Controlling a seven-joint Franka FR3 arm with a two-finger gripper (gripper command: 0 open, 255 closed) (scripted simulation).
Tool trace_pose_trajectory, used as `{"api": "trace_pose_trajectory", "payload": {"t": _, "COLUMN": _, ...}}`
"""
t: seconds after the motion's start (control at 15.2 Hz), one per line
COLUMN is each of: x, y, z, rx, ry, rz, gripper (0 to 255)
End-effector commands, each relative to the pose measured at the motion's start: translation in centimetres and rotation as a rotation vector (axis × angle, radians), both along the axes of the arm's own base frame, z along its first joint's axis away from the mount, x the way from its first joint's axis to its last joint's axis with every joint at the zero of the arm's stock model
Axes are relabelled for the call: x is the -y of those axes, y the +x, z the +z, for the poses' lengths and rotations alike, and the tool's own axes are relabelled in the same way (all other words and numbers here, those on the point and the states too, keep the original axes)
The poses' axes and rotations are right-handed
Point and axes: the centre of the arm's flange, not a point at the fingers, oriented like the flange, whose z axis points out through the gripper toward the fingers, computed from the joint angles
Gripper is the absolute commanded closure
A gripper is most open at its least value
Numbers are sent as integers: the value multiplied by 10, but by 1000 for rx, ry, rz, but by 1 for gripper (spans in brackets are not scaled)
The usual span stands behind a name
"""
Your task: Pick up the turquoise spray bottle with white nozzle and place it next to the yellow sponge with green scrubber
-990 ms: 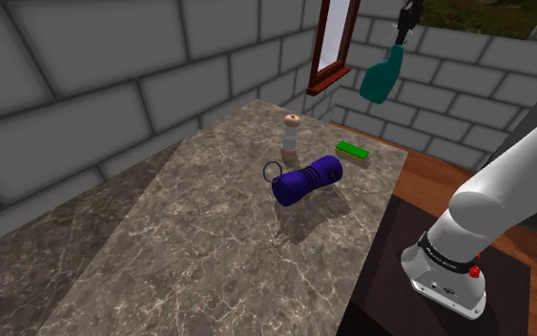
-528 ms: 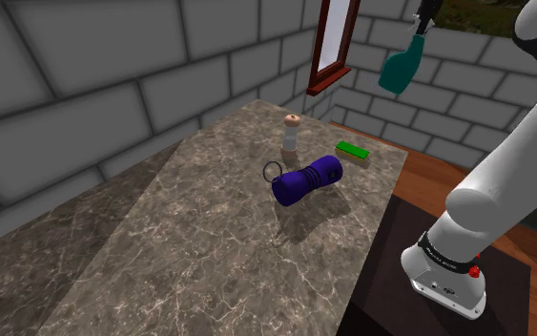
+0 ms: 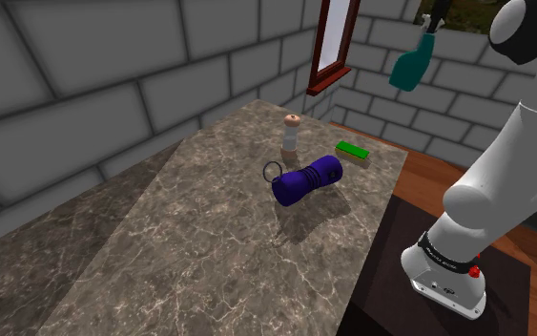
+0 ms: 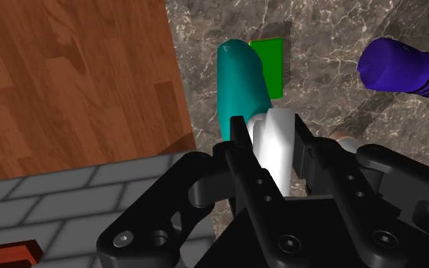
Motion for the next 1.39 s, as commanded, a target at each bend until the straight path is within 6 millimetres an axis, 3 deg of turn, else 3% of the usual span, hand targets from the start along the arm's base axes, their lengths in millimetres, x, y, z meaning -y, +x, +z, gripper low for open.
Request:
{"api": "trace_pose_trajectory", "payload": {"t": 0.0, "x": -1, "y": 0, "z": -10, "rx": 0, "ry": -1, "rz": 1, "gripper": 255}}
{"api": "trace_pose_trajectory", "payload": {"t": 1.32, "x": -1, "y": 0, "z": -116, "rx": 0, "ry": -1, "rz": 1, "gripper": 255}}
